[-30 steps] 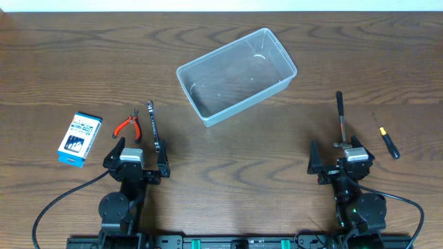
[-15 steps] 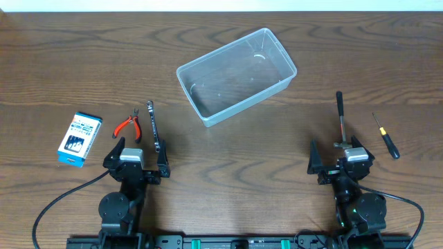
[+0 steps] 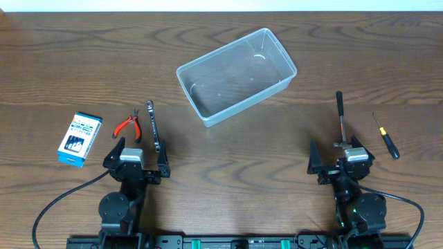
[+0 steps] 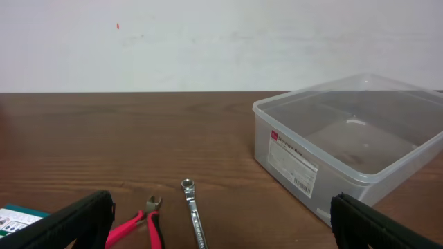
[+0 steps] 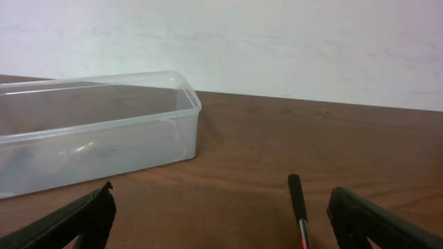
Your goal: Pack container
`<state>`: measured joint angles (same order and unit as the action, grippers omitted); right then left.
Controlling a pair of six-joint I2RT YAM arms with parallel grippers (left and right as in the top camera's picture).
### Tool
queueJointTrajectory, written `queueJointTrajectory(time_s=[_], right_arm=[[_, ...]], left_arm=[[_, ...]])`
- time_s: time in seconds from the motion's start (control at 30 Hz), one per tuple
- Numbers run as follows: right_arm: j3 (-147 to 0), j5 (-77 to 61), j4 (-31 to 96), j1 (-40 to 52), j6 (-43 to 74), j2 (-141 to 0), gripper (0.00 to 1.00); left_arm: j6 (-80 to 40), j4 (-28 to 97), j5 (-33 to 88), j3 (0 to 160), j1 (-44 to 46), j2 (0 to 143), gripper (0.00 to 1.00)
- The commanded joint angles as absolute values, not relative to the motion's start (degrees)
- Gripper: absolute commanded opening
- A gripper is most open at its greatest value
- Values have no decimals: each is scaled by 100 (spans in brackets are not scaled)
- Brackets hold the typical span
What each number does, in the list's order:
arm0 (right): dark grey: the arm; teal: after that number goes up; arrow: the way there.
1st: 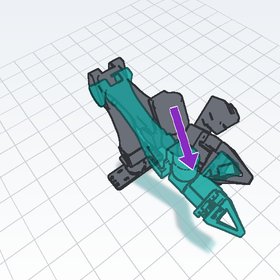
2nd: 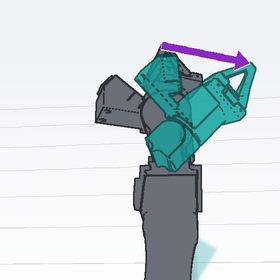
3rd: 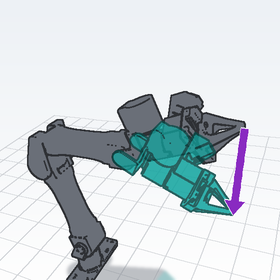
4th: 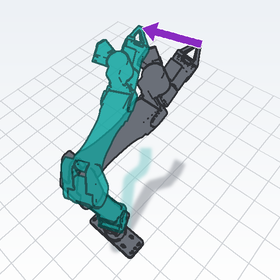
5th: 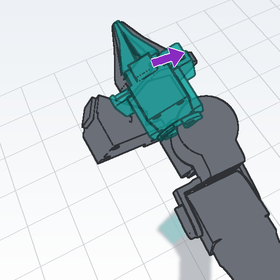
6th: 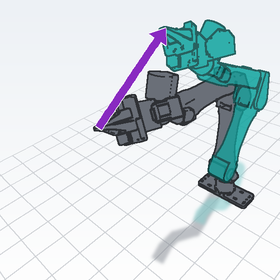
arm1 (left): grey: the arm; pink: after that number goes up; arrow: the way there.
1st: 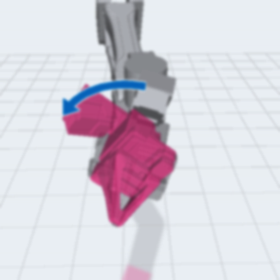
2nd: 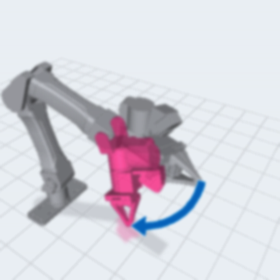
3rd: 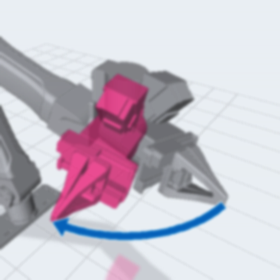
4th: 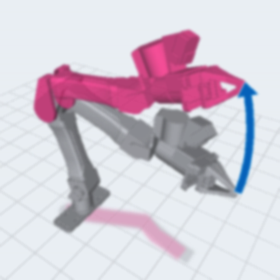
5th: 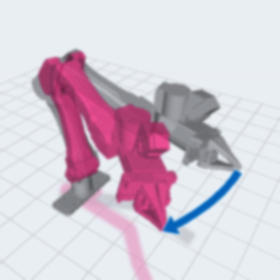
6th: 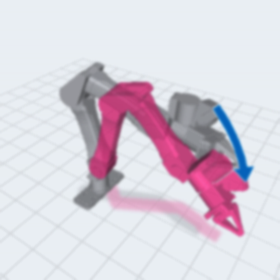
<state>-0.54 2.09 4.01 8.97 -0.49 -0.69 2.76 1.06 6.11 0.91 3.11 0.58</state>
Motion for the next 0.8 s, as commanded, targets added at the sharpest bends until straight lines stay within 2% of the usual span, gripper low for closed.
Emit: queueJointTrajectory(time_s=[0.0,0.13,0.23,0.37,0.57,0.77], right_arm=[[-32,134,412,941,-47,-32,99],[-32,102,414,941,156,-32,99],[-32,95,414,941,864,-34,99],[-148,-272,408,941,1133,-54,99],[-1306,-419,1039,941,969,-742,99],[-3719,-593,2877,941,436,-2967,99]], left_arm=[[226,336,854,23,336,23,98],[228,336,834,23,336,23,98],[220,132,838,23,331,23,98],[-434,154,843,248,331,51,98],[-576,1857,860,1925,331,884,98],[-392,3975,860,4755,331,3201,98]])
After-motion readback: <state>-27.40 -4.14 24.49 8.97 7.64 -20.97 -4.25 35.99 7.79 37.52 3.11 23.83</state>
